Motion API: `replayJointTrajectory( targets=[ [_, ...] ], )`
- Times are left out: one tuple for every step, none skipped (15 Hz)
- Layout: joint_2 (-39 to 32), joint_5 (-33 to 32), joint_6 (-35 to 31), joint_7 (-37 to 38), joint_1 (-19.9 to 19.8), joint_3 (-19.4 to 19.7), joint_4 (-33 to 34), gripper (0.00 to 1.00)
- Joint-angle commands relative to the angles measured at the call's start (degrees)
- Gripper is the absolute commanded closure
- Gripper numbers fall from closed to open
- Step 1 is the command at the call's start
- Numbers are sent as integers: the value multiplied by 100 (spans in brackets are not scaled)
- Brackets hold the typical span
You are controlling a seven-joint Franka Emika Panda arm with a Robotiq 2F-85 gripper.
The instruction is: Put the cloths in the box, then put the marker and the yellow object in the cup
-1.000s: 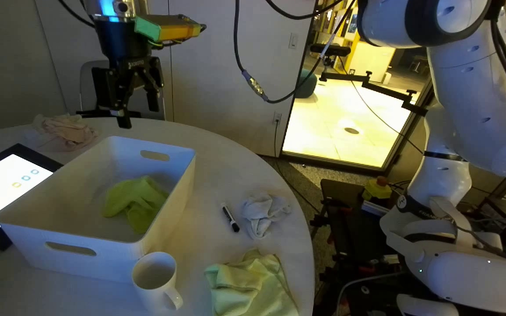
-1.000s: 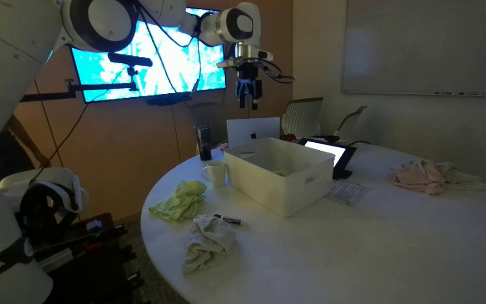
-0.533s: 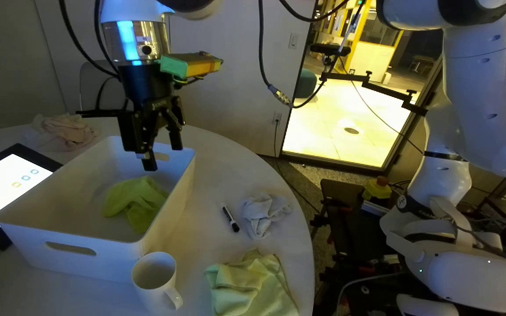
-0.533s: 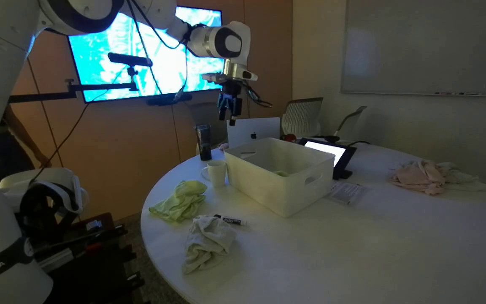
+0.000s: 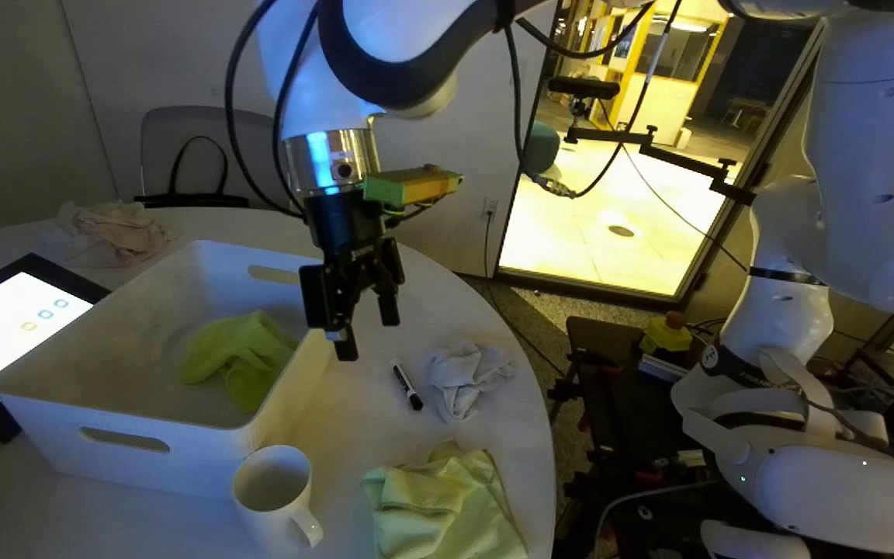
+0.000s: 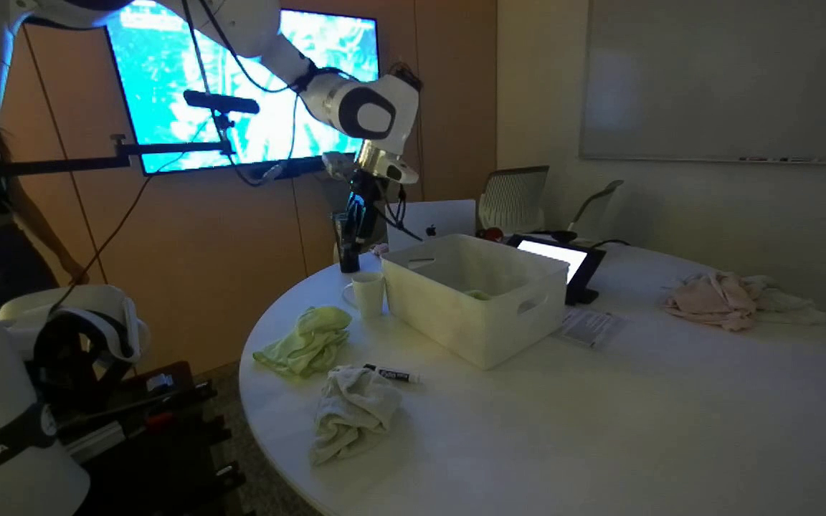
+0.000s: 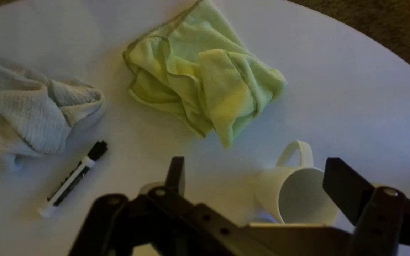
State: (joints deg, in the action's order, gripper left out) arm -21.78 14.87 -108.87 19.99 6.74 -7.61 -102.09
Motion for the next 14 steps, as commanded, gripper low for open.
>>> replayJointTrajectory(
  targets=[
    [237,474,-744,113,-16,152,-927,0],
    [162,585,-944,58,-36,178,-1041,0],
    [92,703,-1086,55,-57,202,-1142,0],
    [7,837,-1183,81,-89,232,-1202,0],
    [-56,950,-1275,84,-116,259,-1269,0],
    [-118,1060,-1368,59,-145,275,-1318,0],
    [-152,1177,-1455,25,-186,286,-1381,0],
    [-201,1272,-1547,25,-212,294,-1426,0],
    [-187,1401,-1634,-69,-269,282,-1517,0],
    [-214,1485,-1707,-77,-298,283,-1571,0],
    [-247,1580,-1781,-102,-328,274,-1620,0],
    [-238,1712,-1882,-206,-379,251,-1713,0],
    [-249,1834,-1977,-275,-415,234,-1791,0],
    [-249,1957,-2054,-372,-449,217,-1879,0]
  ],
)
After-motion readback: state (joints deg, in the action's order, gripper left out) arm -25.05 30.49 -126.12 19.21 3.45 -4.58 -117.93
